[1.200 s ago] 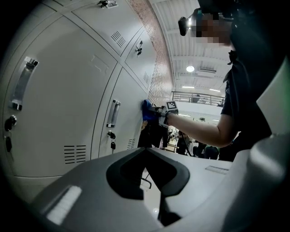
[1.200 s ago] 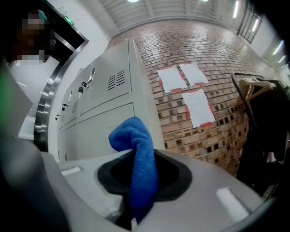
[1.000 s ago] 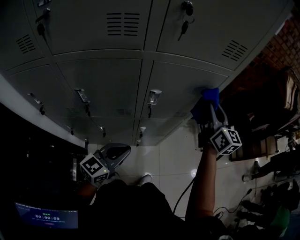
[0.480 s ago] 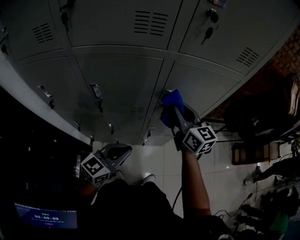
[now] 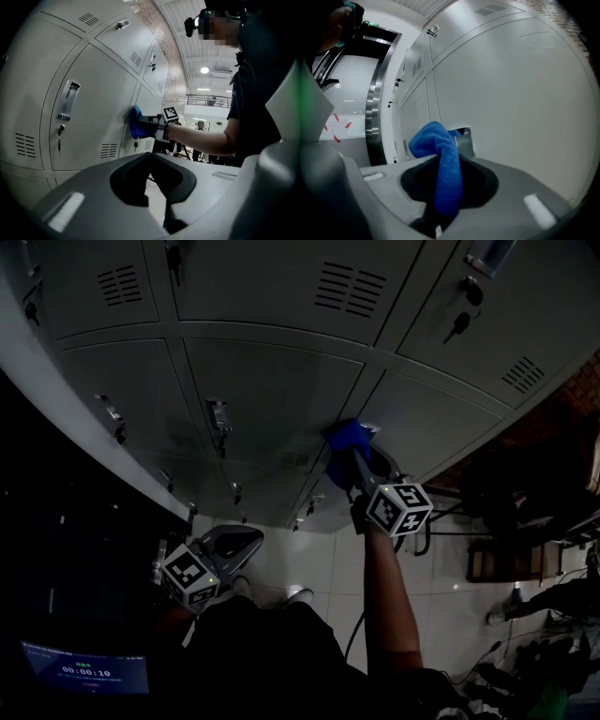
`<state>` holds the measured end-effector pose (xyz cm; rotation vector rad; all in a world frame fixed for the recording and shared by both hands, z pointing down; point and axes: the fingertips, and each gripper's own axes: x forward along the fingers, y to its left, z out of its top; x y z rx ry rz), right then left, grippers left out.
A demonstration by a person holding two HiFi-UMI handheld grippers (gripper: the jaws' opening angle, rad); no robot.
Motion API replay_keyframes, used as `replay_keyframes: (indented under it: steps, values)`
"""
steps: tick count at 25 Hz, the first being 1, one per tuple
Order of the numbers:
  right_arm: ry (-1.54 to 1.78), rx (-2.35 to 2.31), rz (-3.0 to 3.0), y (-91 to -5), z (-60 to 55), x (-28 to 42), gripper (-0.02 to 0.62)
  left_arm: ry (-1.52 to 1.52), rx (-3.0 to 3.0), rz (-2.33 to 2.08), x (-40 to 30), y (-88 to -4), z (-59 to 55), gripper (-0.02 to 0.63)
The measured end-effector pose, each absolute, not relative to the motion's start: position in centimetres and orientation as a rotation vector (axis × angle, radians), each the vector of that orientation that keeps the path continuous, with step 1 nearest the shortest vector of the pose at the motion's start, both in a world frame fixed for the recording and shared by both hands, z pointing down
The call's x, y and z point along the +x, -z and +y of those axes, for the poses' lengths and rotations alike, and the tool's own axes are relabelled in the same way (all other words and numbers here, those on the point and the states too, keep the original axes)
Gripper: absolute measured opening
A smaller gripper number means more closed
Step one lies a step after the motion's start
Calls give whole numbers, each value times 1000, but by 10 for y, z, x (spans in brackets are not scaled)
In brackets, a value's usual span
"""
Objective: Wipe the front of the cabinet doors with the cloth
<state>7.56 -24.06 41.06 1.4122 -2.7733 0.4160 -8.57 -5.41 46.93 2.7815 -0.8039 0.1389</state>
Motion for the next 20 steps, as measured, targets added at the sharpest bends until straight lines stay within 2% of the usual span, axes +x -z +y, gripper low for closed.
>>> replay_keyframes:
  steps: [20]
  values:
    - [-391, 1657, -2650, -409, -239, 206, 83, -157, 2815, -678, -21, -472, -70, 2]
